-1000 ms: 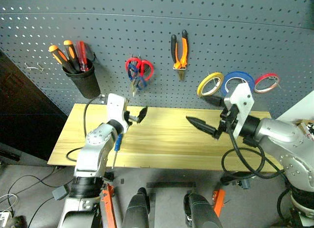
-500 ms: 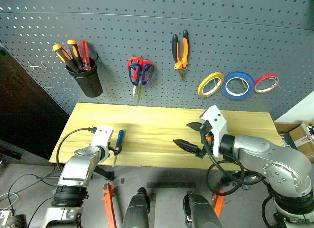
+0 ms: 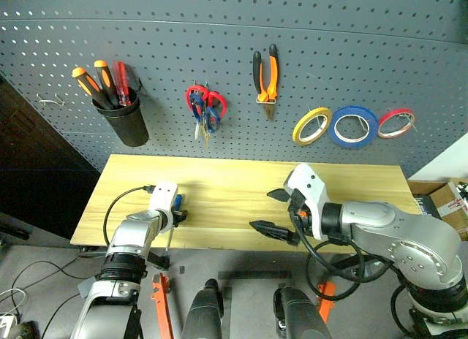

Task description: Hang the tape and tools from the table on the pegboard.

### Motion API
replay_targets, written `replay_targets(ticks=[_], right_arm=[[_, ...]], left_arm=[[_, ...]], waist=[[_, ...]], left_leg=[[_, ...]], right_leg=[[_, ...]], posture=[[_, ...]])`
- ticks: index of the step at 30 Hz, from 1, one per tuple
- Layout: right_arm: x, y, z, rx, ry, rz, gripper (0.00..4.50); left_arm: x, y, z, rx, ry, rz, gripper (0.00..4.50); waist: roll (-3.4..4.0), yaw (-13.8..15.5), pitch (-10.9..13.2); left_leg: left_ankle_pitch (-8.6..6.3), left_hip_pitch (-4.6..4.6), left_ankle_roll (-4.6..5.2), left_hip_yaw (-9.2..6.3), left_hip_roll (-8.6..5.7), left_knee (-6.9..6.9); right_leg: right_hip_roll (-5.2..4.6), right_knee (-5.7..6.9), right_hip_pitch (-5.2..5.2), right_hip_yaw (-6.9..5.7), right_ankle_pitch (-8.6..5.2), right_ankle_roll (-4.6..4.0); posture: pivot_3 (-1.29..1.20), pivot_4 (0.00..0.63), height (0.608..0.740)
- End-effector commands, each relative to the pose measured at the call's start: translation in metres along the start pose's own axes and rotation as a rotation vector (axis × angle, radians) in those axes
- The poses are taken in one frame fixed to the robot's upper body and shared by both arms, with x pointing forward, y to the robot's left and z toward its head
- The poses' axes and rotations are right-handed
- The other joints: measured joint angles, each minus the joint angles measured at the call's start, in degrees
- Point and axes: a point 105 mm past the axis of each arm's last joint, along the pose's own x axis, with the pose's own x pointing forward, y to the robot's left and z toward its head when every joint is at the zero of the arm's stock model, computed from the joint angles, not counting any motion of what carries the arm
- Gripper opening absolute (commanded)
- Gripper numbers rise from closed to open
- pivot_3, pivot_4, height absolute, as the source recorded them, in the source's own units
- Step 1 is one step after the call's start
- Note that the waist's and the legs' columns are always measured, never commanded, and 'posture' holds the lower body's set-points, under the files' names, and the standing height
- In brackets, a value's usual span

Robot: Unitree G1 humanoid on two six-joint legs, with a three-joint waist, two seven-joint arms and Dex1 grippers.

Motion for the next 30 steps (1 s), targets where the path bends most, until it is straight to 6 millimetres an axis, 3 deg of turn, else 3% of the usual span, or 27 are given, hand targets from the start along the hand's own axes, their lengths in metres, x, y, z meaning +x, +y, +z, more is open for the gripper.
replay_targets(ticks=[1, 5, 8, 10, 16, 22, 26, 30], right_arm=[[-0.003, 0.004, 0.012, -0.083, -0.037, 0.019, 4.50], [-0.005, -0.006, 0.027, -0.134, -0.113, -0.021, 4.50], [-0.009, -0.010, 0.050, -0.213, -0.220, -0.031, 4.50], [-0.011, -0.009, 0.058, -0.248, -0.261, -0.019, 4.50], [-0.021, -0.018, 0.085, -0.296, -0.382, -0.017, 4.50], [-0.029, -0.038, 0.106, -0.329, -0.473, -0.064, 4.50], [-0.031, -0.047, 0.120, -0.352, -0.522, -0.101, 4.50], [-0.030, -0.050, 0.129, -0.377, -0.545, -0.116, 4.50]], left_arm=[[0.001, -0.001, -0.015, -0.013, 0.028, 0.000, 1.78], [-0.019, 0.016, 0.019, 0.012, -0.182, 0.062, 0.60], [-0.055, 0.040, 0.044, 0.084, -0.379, 0.200, 0.60], [-0.080, 0.044, 0.060, 0.149, -0.508, 0.257, 0.60], [-0.166, 0.023, 0.131, 0.337, -0.973, 0.317, 0.60], [-0.218, 0.028, 0.199, 0.364, -1.241, 0.412, 0.60], [-0.232, 0.045, 0.235, 0.243, -1.349, 0.447, 0.60], [-0.224, 0.056, 0.262, 0.130, -1.385, 0.441, 0.60]], waist=[[0.00, -0.12, 0.00], [0.00, -0.45, 0.00], [-0.11, -0.45, 0.07], [-0.14, -0.15, 0.08], [-0.17, 1.62, 0.11], [-0.20, 2.78, 0.13], [-0.20, 2.98, 0.13], [-0.20, 2.89, 0.13]], left_leg=[[0.00, 0.00, 0.00, 0.00, 0.00, 0.01], [0.00, 0.00, -0.01, 0.01, 0.02, 0.02], [0.00, -0.06, -0.01, 0.02, 0.07, -0.01], [0.00, -0.07, -0.01, 0.02, 0.09, -0.04], [-0.02, -0.11, -0.04, 0.11, 0.06, -0.14], [-0.02, -0.10, -0.04, 0.15, 0.06, -0.11], [0.00, -0.11, -0.02, 0.17, 0.05, -0.08], [0.00, -0.12, -0.01, 0.16, 0.03, -0.13]], right_leg=[[0.00, 0.00, 0.00, 0.00, -0.05, 0.04], [-0.02, -0.01, -0.05, 0.02, 0.03, -0.03], [0.00, -0.02, -0.14, 0.02, 0.10, -0.13], [0.01, -0.02, -0.15, 0.01, 0.14, -0.17], [-0.02, -0.15, -0.14, 0.01, 0.09, -0.20], [-0.02, -0.25, -0.07, -0.02, 0.04, -0.04], [0.01, -0.32, -0.05, -0.01, 0.09, 0.05], [0.05, -0.40, 0.02, -0.03, 0.32, 0.34]], posture=[[-0.14, 0.262, 0.740], [-0.14, 0.260, 0.740], [-0.12, 0.258, 0.740], [-0.11, 0.255, 0.740], [-0.04, 0.259, 0.740], [-0.02, 0.254, 0.740], [-0.03, 0.250, 0.740], [-0.05, 0.254, 0.740]])
